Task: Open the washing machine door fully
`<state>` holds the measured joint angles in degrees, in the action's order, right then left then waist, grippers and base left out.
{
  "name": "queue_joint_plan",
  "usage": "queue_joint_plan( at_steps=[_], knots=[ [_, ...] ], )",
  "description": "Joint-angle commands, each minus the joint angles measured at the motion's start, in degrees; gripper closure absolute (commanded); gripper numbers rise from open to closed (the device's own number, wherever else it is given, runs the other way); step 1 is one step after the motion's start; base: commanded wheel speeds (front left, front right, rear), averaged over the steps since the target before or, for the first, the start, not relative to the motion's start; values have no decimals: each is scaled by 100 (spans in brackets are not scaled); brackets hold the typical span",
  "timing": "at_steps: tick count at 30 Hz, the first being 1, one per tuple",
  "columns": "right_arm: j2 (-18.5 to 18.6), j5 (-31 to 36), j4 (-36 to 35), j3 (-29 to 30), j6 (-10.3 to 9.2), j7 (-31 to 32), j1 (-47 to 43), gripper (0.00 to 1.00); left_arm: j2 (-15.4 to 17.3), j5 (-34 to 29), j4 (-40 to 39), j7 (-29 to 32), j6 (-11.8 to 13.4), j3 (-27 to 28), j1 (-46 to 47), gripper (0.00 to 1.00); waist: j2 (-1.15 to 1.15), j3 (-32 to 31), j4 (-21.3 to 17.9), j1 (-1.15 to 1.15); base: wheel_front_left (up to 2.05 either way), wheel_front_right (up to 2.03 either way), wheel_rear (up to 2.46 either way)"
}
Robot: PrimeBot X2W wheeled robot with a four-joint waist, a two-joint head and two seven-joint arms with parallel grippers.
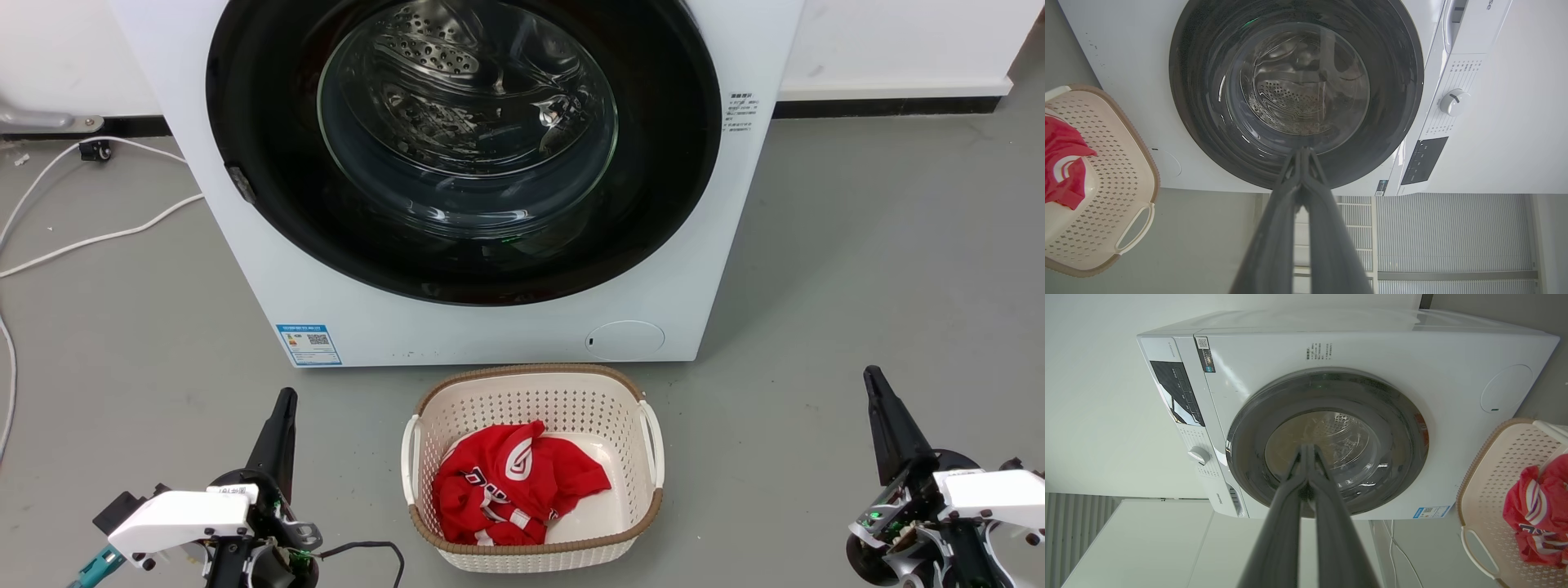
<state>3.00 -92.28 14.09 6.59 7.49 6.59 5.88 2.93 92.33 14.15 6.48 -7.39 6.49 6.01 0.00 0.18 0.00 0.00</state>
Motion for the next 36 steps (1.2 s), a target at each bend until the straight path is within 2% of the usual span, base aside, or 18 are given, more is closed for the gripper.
queue_joint_plan(
  at_steps=[1,9,10,18,25,31,36],
  knots=[
    [-19,2,7,-3,0,2,76,100,-5,-17,0,21,-20,9,55,100,0,0,0,0,0,0,0],
    [-19,2,7,-4,0,2,76,100,-5,-17,0,21,-20,9,55,100,0,0,0,0,0,0,0],
    [0,0,4,-1,0,-1,-1,0,0,1,4,0,0,-1,-1,0,0,0,0,0,0,0,0],
    [-3,77,-82,-97,0,-185,-130,0,-9,-66,-24,-183,5,-180,-35,0,0,7,0,0,0,0,0],
    [-3,527,-326,-149,0,-380,-182,0,-8,-436,-269,-384,3,-192,-23,0,0,14,3,0,0,0,0],
    [-4,1284,-569,-188,0,-535,-207,0,-7,-1182,-522,-538,1,-159,-15,0,0,21,6,0,0,0,0],
    [-4,2185,-800,-228,0,-657,-238,0,-7,-1932,-752,-658,0,-164,-16,0,0,26,5,0,0,0,0]
  ],
)
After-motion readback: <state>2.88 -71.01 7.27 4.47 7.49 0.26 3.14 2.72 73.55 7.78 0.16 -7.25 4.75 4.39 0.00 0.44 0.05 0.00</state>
